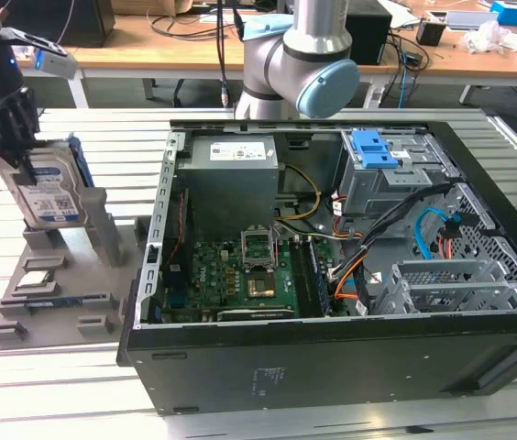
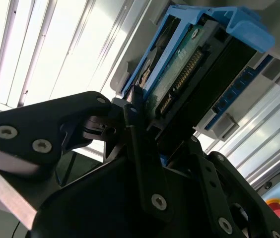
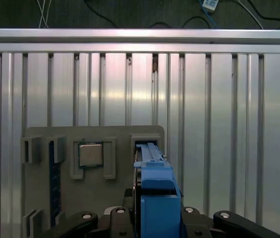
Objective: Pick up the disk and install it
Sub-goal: 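Pick up the disk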
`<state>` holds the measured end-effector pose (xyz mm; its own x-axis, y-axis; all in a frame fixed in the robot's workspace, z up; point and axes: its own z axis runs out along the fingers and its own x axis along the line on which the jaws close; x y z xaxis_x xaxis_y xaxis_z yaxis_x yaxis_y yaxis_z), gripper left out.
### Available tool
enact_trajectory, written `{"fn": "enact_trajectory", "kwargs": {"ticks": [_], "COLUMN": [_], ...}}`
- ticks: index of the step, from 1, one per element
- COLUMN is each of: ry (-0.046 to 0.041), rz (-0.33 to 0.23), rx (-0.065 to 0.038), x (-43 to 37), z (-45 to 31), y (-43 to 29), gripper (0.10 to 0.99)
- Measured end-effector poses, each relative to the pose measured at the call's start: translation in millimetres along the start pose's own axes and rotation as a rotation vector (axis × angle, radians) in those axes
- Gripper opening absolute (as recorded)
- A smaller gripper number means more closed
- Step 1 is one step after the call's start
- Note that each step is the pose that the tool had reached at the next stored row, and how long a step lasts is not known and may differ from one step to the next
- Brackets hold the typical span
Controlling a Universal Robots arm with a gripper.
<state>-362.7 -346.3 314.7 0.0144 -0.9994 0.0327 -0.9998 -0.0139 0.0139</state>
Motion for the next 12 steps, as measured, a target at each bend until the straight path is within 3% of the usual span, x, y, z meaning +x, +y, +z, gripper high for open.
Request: {"fn": "enact_trajectory", "kwargs": {"ticks": [12], "ry": [-0.0003], "rz": [0.0], "rx": [0.0], "x": [0.6], "z": [-18.8], "y": [0.3], "gripper": [0.361]}}
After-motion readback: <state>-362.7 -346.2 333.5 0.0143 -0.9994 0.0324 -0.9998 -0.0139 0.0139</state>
